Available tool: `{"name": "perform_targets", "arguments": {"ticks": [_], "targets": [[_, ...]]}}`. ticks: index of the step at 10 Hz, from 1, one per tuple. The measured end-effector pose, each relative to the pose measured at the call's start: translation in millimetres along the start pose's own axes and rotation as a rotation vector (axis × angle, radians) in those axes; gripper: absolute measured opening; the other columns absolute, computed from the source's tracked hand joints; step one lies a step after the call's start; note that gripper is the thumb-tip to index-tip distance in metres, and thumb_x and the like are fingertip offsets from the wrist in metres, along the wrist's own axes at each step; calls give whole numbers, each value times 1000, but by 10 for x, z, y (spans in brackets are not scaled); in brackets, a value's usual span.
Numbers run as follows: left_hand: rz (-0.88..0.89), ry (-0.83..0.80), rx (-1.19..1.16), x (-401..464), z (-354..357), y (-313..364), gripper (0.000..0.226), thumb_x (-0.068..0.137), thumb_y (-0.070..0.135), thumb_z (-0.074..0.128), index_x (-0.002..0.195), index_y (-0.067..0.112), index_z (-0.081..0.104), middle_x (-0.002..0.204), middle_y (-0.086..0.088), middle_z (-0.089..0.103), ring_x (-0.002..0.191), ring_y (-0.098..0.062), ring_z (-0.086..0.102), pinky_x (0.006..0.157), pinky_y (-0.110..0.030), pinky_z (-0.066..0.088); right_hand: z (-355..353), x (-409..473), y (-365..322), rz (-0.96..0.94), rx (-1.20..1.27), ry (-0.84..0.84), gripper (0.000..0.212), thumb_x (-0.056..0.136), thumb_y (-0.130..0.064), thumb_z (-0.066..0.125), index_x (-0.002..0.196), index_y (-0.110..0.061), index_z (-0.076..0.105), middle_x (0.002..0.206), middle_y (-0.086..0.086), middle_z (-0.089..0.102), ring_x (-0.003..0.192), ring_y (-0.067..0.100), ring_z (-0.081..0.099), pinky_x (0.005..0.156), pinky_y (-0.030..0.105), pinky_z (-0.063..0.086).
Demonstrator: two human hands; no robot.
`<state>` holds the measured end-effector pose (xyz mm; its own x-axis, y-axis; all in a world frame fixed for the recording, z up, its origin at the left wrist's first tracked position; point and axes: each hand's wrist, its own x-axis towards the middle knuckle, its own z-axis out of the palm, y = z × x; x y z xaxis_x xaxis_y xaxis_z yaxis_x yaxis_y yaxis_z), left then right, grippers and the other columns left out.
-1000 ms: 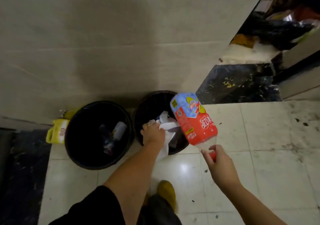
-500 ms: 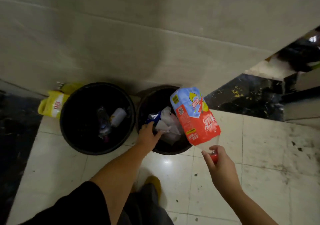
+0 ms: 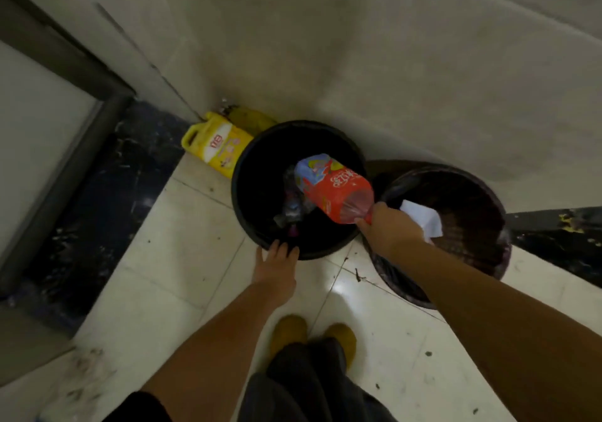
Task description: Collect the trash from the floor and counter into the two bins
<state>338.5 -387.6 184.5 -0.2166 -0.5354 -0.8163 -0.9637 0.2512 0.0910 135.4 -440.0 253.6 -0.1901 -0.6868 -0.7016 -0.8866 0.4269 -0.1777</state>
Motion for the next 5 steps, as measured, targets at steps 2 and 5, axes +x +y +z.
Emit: {"name": "perform_targets", "arguments": {"ticks": [2,5], "targets": [[53,114,-32,91,152,-136,65,96,18,41,153,20,10,161,-6,11,151,-23,2,122,-56,0,462,558,-353,94,-365,-71,47,93,-16,51,136,-2,38,132,16,57,120,34,56,97,42,46],[92,42,-48,-116,-103,-274,66,96,15,40,154,20,7,163,-8,5,152,-25,-2,124,-50,7,113,365,-280,117,-332,-154,58,90,-48,48,132,-8,42,128,15,58,118,34,56,96,42,45]]}}
